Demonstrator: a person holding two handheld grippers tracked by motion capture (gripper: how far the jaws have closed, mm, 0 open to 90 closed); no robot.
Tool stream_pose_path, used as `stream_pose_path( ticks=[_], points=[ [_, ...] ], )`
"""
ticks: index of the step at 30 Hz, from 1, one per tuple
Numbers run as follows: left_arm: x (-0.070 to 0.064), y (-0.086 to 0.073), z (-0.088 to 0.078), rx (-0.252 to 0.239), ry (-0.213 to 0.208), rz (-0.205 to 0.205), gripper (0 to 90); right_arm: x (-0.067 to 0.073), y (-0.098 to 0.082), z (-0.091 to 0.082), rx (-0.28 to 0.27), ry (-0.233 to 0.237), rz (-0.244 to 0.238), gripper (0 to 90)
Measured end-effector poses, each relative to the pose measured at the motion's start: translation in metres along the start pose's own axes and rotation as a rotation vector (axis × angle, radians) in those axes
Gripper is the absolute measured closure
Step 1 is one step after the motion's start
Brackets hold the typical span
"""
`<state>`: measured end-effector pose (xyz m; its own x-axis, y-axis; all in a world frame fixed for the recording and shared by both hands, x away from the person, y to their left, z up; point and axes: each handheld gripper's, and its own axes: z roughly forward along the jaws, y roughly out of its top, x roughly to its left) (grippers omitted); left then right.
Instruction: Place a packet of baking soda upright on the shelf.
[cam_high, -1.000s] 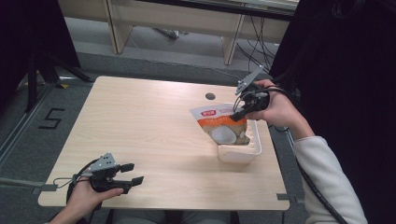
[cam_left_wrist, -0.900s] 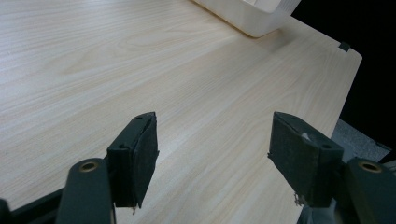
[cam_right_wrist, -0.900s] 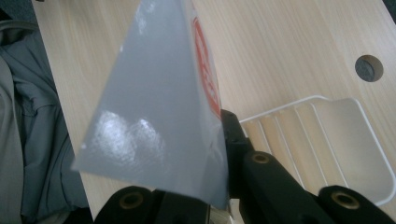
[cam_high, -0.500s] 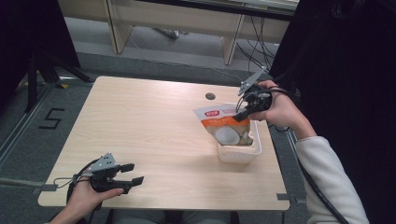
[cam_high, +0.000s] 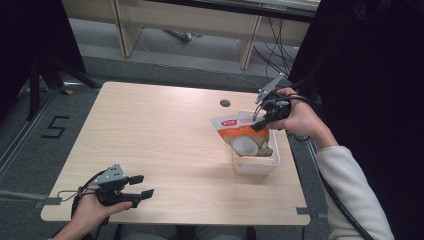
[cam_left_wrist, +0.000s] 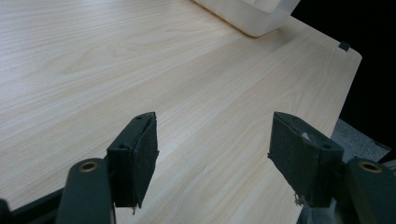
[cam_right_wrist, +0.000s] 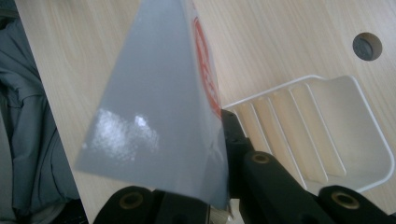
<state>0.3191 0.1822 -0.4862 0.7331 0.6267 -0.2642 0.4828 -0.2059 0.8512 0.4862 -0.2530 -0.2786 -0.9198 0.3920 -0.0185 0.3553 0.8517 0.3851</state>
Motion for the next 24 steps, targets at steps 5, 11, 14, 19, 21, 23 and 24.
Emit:
stream_pose_path(
  ticks=[5, 11, 14, 19, 21, 23, 24],
  points=[
    [0.0002, 0.0001, -0.0003, 0.0, -0.002, 0.003, 32.0, -0.0013, -0.0017, 0.0007, 0.005, 0.003, 0.002, 90.0],
    [0.0001, 0.0001, -0.0002, 0.002, 0.0, 0.003, 32.0, -0.0024, -0.0044, 0.0027, 0.018, 0.0, 0.025, 90.0],
    [-0.0013, -0.0004, 0.0005, -0.002, 0.003, -0.022, 32.0, -0.0044, -0.0048, 0.0036, 0.018, -0.006, 0.005, 90.0],
    [-0.0003, -0.0002, 0.0001, -0.001, 0.0, -0.006, 32.1, -0.0051, -0.0053, 0.0015, 0.026, -0.016, 0.013, 90.0],
    [-0.0015, -0.0005, 0.0007, -0.004, 0.002, -0.024, 32.0, -0.0065, -0.0054, 0.0008, 0.025, -0.016, -0.01, 90.0],
    [-0.0014, -0.0004, 0.0006, -0.004, 0.002, -0.02, 32.1, -0.0069, -0.0056, 0.0003, 0.026, -0.016, -0.011, 90.0],
    [-0.0009, -0.0001, 0.0003, -0.003, 0.001, -0.009, 32.1, -0.0066, -0.0054, -0.0002, 0.037, -0.019, -0.013, 90.0]
  ],
)
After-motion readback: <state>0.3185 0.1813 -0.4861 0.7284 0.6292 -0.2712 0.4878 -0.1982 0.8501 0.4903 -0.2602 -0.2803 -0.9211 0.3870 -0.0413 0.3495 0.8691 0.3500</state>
